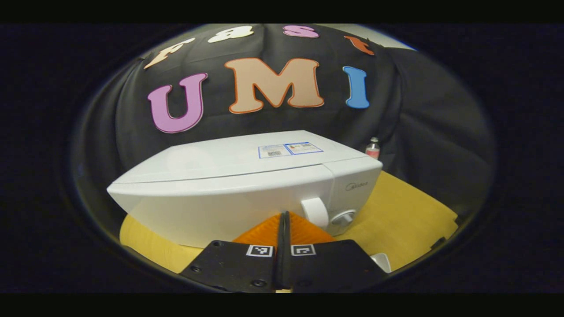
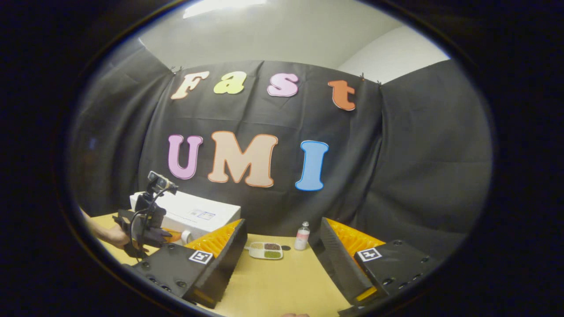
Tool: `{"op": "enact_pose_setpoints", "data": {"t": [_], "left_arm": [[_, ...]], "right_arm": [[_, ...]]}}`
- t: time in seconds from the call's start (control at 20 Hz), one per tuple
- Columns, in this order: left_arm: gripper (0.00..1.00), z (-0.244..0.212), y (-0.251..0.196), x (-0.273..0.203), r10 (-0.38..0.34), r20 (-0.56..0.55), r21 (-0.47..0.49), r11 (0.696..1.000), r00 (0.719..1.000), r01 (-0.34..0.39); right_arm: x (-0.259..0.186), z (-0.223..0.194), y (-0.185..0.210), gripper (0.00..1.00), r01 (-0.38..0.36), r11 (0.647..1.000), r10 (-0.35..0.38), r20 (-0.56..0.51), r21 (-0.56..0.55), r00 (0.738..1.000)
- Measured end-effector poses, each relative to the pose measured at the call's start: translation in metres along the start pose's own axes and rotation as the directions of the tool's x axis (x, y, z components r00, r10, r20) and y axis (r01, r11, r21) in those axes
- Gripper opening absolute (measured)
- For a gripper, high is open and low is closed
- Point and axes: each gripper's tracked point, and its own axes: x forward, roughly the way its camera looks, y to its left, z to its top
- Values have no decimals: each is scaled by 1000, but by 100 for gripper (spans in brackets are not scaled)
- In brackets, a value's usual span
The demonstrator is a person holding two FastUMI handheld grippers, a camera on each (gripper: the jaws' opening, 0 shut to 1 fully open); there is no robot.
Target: Open the microwave oven with the left hand, put the food in, and close the microwave oven.
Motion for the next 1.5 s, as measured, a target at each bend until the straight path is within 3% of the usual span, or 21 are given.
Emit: {"op": "enact_pose_setpoints", "data": {"t": [0.4,0.55,0.7,0.8,0.95,1.1,1.35,1.5], "left_arm": [[2,2,3,-12,36,9,26,999,999,-36],[0,17,-6,-38,4,66,46,999,998,-7],[5,48,-27,-81,-97,146,77,993,984,87],[19,79,-35,-114,-139,244,96,988,960,118],[99,113,-29,-158,-116,343,115,990,932,81],[97,139,-17,-198,-68,422,74,996,904,40],[100,166,13,-252,41,515,-80,997,856,0],[95,159,14,-257,49,502,-99,995,864,1]], "right_arm": [[3,-5,3,96,-11,1000,11,-11,4,1000],[3,-5,6,96,-14,1000,14,-11,22,1000],[4,-11,20,97,-41,998,43,-25,46,999],[6,-11,31,97,-63,997,64,-25,41,998],[8,-4,45,97,-94,995,94,-14,46,995],[8,1,51,96,-108,993,109,-5,46,994],[5,11,54,96,-111,993,111,4,42,994],[0,12,55,96,-106,994,106,5,36,994]]}}
